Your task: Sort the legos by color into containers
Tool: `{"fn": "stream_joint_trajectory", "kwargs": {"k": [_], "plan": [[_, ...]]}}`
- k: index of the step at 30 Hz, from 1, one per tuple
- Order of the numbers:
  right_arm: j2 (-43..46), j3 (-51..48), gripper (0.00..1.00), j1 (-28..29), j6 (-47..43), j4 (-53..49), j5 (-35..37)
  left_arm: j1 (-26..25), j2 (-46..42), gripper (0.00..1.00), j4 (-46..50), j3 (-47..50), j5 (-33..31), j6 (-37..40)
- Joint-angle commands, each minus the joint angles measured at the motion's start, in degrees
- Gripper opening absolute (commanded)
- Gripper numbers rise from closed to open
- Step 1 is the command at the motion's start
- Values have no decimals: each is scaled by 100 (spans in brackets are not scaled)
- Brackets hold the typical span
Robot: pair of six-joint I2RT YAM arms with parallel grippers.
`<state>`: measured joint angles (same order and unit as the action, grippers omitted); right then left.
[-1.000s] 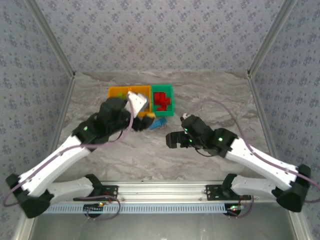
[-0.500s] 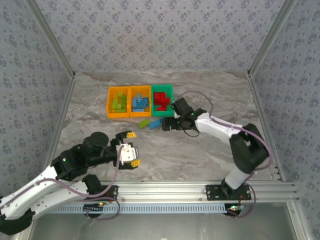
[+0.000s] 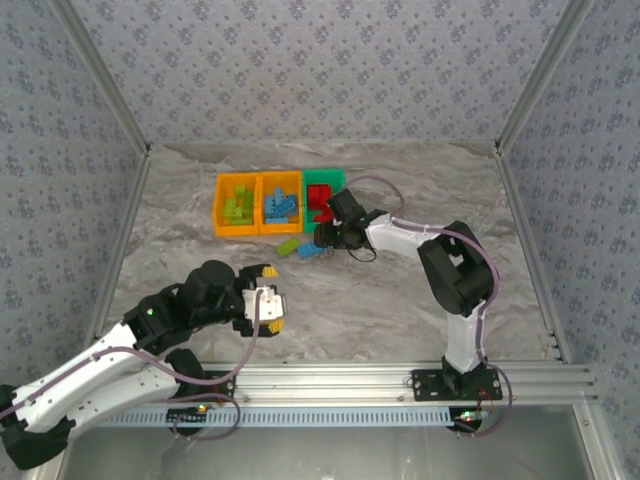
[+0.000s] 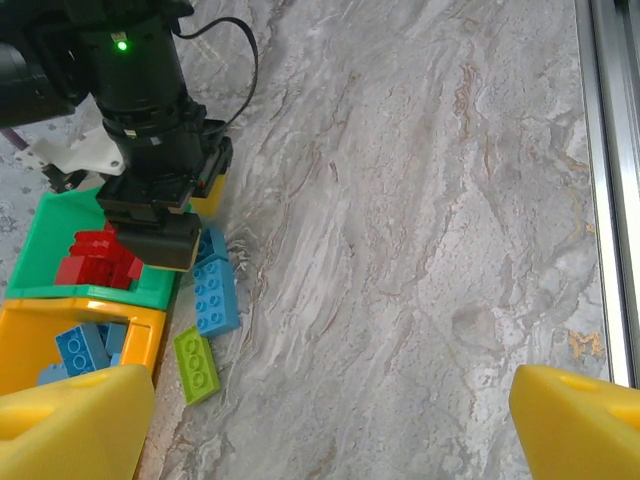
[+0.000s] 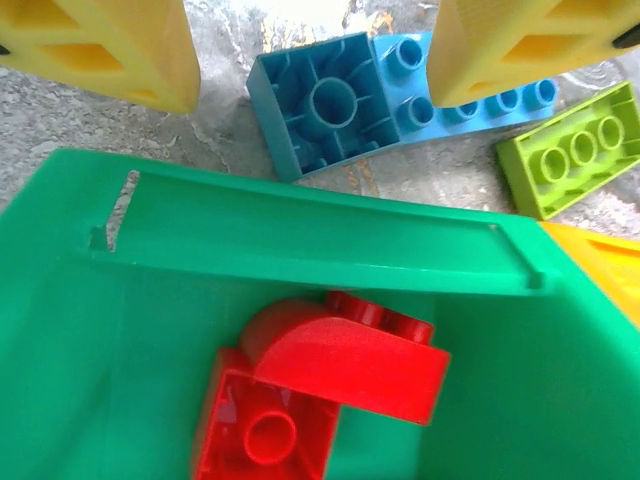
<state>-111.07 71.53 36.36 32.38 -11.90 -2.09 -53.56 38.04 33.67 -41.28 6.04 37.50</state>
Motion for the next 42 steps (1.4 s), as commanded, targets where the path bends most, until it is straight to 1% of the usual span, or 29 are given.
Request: {"fn": "stream_joint_trajectory", "kwargs": {"k": [1,8,14,16,18,19,22,23,25,26,28,31,34,38,42], "plan": [[-200,87,62,0,173,-36,156,128,39,91,-169,9,311,17],[-119,-225,53,-7,181,-81,147,222,122,91,-168,-3,361,-23],[384,-860,45,-68,156,-6,186,243,133,91,-196,28,367,-27],[604,-1038,44,-69,74,-13,215,256,155,91,-195,33,375,-31],[775,-1134,46,-68,-76,-72,298,262,167,91,-195,36,385,-40],[834,-1137,48,-68,-195,-126,372,268,175,91,-202,32,397,-46],[811,-943,52,-62,-532,-305,457,302,203,91,-221,33,463,-49],[749,-826,56,-60,-628,-400,466,312,218,91,-222,32,467,-58],[537,-527,69,-19,-742,-614,646,313,230,91,-204,28,472,-68],[458,-436,70,-15,-776,-693,724,324,223,91,-210,30,465,-67],[225,-126,66,-12,-877,-837,754,325,209,91,-208,36,459,-67],[-15,24,56,15,-923,-925,655,330,204,91,-222,50,453,-75],[-82,15,52,46,-854,-962,679,346,218,91,-239,58,467,-69],[74,-81,45,76,-796,-1055,838,371,208,91,-256,64,512,-71],[555,-223,39,127,-819,-1248,1073,372,132,93,-312,78,573,-52]]}}
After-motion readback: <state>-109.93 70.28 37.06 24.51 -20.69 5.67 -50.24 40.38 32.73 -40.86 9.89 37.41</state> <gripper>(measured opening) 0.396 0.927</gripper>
